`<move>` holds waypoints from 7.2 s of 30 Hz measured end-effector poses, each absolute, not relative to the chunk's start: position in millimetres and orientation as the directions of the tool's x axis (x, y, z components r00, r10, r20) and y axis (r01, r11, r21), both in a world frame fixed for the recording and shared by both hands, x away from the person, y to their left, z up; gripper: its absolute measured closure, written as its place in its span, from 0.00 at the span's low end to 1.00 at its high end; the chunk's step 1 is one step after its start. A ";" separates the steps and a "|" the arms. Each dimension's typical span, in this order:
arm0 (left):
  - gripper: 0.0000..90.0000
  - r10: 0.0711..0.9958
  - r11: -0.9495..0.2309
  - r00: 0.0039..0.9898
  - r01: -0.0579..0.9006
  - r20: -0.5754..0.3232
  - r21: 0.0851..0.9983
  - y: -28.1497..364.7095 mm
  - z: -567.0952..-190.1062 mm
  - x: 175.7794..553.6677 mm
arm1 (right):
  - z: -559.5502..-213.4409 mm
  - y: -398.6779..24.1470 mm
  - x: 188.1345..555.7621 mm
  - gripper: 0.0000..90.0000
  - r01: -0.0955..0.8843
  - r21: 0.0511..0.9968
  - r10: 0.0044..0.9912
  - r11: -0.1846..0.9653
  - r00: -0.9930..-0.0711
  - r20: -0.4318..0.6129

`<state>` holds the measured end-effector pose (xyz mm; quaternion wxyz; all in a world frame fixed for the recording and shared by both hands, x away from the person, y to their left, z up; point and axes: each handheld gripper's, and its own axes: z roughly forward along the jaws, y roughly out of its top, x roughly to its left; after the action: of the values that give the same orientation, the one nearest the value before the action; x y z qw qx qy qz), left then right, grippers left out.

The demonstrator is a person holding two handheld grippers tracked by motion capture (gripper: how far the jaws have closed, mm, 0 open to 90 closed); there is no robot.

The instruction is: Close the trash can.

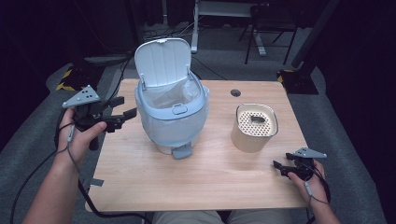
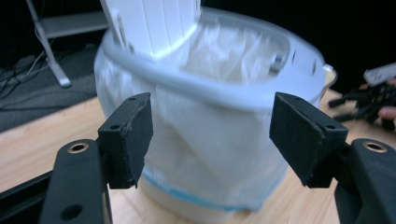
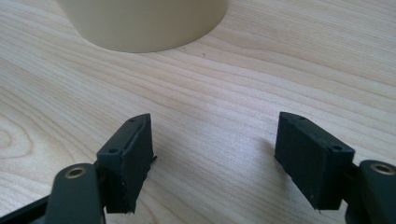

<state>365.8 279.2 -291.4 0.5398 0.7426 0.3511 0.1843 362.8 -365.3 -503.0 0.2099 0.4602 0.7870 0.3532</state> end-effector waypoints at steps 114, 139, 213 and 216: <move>0.77 0.581 -0.371 0.812 0.321 -0.052 0.871 170.7 -272.8 430.8 | -502.9 -367.3 363.3 0.32 0.563 0.749 0.849 0.349 -0.528 0.001; 0.41 0.601 -0.378 0.799 0.264 0.018 0.887 166.3 -268.5 409.6 | -502.8 -367.5 363.5 0.32 0.560 0.749 0.842 0.356 -0.539 0.003; 0.21 0.829 -0.387 0.558 0.605 -0.023 0.696 227.8 -503.9 326.0 | -503.9 -360.3 382.6 0.15 0.548 0.733 0.810 0.403 -0.586 -0.007; 0.18 0.835 -0.388 0.550 0.611 -0.017 0.690 227.7 -504.1 327.1 | -503.9 -360.3 382.6 0.15 0.548 0.733 0.810 0.403 -0.586 -0.007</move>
<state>327.1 227.7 -504.1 0.3309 0.8159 0.4430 0.1690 382.6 -360.3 -503.9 0.1848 0.4156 0.8169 0.3546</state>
